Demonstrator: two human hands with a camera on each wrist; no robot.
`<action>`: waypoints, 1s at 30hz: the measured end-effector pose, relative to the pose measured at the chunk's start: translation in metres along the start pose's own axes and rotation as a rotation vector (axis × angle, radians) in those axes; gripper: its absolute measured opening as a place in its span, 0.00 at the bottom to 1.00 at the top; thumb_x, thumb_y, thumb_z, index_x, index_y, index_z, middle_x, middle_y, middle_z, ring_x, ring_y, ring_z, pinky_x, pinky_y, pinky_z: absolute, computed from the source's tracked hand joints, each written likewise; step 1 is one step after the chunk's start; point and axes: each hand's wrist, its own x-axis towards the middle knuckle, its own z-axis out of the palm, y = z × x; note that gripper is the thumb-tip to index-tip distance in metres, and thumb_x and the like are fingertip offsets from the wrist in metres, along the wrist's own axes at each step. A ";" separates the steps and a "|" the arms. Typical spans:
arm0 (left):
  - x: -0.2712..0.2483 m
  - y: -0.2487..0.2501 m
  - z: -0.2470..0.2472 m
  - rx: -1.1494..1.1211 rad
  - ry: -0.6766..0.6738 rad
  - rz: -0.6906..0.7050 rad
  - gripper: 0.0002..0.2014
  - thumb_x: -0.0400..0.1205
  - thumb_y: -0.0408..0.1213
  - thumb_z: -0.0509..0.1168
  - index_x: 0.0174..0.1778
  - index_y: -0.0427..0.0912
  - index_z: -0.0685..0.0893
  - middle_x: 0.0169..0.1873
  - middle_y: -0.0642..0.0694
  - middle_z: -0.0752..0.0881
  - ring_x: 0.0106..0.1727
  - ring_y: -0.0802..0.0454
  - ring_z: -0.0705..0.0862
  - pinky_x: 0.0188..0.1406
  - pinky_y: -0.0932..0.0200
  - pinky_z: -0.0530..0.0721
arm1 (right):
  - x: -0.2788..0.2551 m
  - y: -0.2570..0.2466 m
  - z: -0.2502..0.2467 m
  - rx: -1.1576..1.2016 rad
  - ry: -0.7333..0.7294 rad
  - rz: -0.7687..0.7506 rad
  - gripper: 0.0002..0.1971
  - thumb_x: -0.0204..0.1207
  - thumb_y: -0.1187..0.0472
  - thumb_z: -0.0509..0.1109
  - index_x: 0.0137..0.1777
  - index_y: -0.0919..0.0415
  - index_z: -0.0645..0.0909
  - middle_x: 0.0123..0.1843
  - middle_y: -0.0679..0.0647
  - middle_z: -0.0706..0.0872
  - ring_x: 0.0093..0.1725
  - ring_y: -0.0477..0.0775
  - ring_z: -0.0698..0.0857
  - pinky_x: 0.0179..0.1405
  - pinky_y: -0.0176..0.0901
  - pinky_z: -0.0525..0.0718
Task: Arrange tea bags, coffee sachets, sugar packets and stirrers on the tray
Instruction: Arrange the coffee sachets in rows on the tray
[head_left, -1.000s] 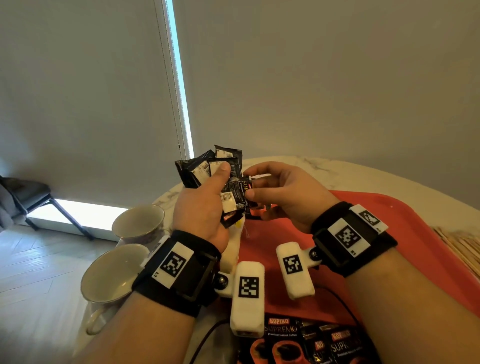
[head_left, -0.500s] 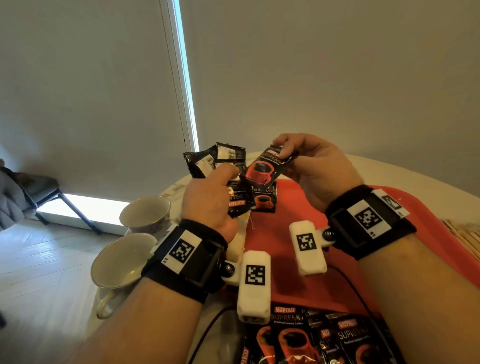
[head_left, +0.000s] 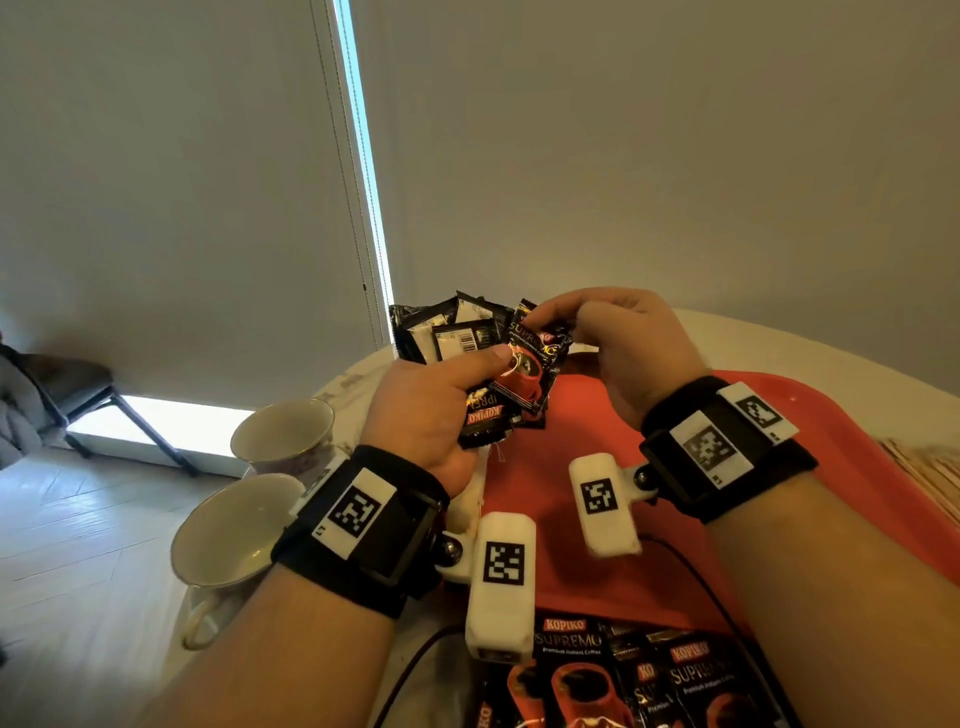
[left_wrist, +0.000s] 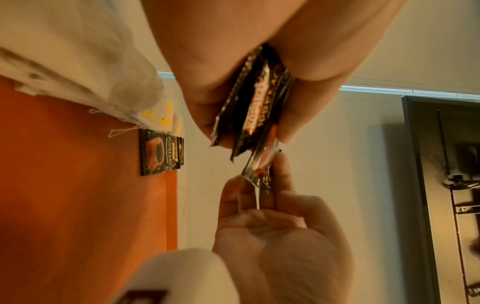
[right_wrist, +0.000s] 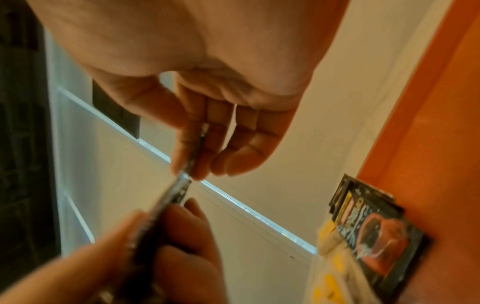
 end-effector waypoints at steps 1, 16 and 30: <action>0.000 0.000 -0.001 0.013 -0.002 0.014 0.21 0.73 0.31 0.78 0.63 0.32 0.89 0.53 0.31 0.94 0.53 0.34 0.95 0.50 0.41 0.91 | 0.000 -0.001 0.000 0.030 -0.002 0.015 0.13 0.67 0.69 0.64 0.38 0.64 0.92 0.46 0.62 0.93 0.49 0.61 0.90 0.45 0.57 0.91; 0.004 0.002 -0.004 -0.021 0.101 0.170 0.17 0.81 0.27 0.75 0.66 0.30 0.88 0.54 0.29 0.93 0.51 0.33 0.95 0.42 0.44 0.93 | -0.009 -0.011 0.000 0.244 -0.223 0.431 0.14 0.67 0.65 0.79 0.52 0.64 0.84 0.39 0.60 0.84 0.34 0.52 0.81 0.37 0.45 0.88; 0.012 0.002 -0.011 -0.034 0.181 0.166 0.12 0.79 0.34 0.79 0.56 0.34 0.92 0.49 0.37 0.95 0.52 0.35 0.94 0.56 0.36 0.91 | 0.002 0.046 -0.017 -0.092 0.217 0.653 0.03 0.77 0.76 0.73 0.49 0.72 0.84 0.32 0.60 0.86 0.29 0.53 0.84 0.28 0.43 0.86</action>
